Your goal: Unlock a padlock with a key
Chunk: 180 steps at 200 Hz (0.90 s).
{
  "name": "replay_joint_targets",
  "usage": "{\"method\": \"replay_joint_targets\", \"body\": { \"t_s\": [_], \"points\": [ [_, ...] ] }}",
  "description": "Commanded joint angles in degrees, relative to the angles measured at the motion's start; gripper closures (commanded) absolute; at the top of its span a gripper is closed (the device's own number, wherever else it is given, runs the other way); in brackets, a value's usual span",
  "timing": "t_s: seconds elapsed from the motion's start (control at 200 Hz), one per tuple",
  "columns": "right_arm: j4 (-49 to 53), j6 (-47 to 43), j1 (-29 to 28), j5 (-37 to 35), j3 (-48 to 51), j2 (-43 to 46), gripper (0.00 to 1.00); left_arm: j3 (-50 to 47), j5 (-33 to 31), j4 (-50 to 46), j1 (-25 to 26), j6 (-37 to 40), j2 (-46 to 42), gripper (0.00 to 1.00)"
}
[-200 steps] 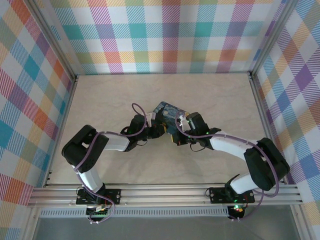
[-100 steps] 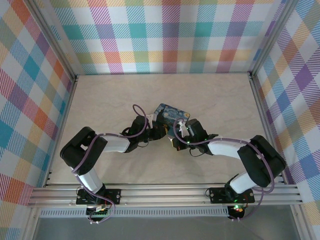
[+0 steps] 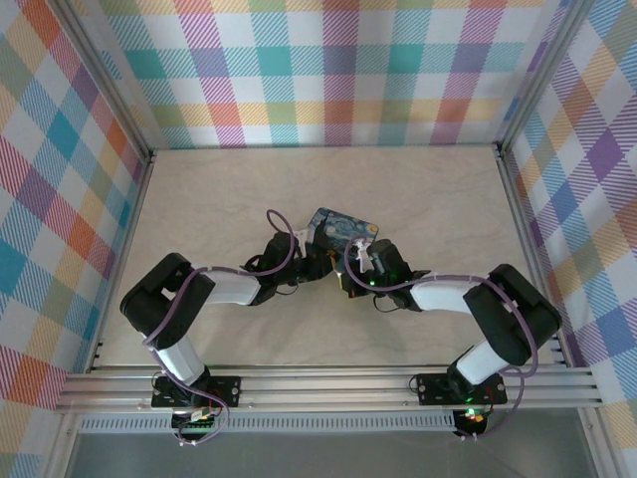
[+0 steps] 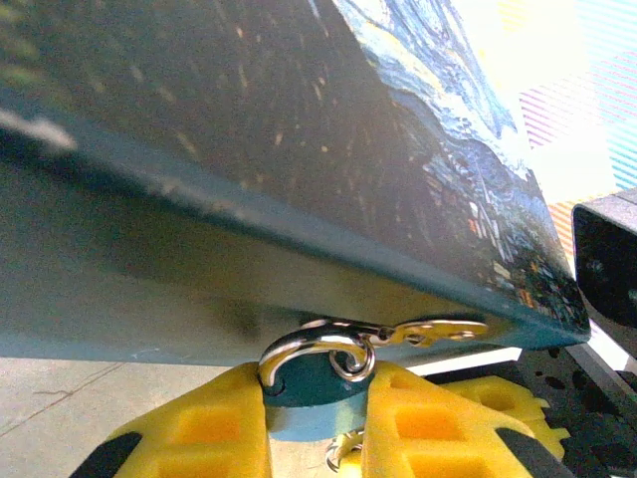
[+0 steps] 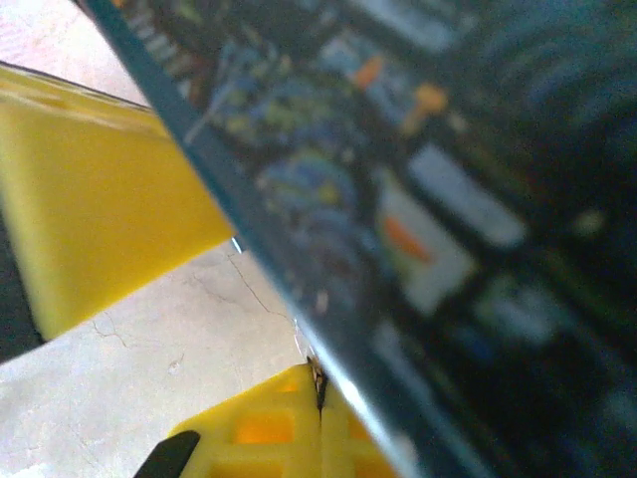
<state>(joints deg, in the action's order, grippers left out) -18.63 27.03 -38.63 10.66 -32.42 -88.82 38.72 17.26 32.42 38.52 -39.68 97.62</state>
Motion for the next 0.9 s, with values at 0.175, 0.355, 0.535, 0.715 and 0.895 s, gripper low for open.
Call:
{"method": "replay_joint_targets", "body": {
  "t_s": [0.175,0.355,0.535,0.715,0.895],
  "points": [
    [-3.8,1.9,-0.3,-1.0,0.3,-1.6,1.0,1.6,-0.4,1.0,1.1,-0.4,-0.9,0.79],
    [-4.4,2.0,-0.3,-0.5,0.1,-2.1,1.0,1.8,-0.6,1.0,1.2,-0.4,-0.9,0.79],
    [-5.5,2.0,-0.3,0.6,0.3,-2.5,1.0,1.9,-0.8,0.9,1.3,-0.4,-0.8,0.79],
    [-5.8,1.9,-0.3,1.2,0.3,-3.1,1.0,2.1,-1.1,0.8,1.4,-0.6,-0.8,0.79],
    [-4.0,1.5,-0.3,0.3,0.3,-3.2,1.0,2.1,-1.6,0.5,1.5,-1.1,-0.9,0.79]
  ]
}}
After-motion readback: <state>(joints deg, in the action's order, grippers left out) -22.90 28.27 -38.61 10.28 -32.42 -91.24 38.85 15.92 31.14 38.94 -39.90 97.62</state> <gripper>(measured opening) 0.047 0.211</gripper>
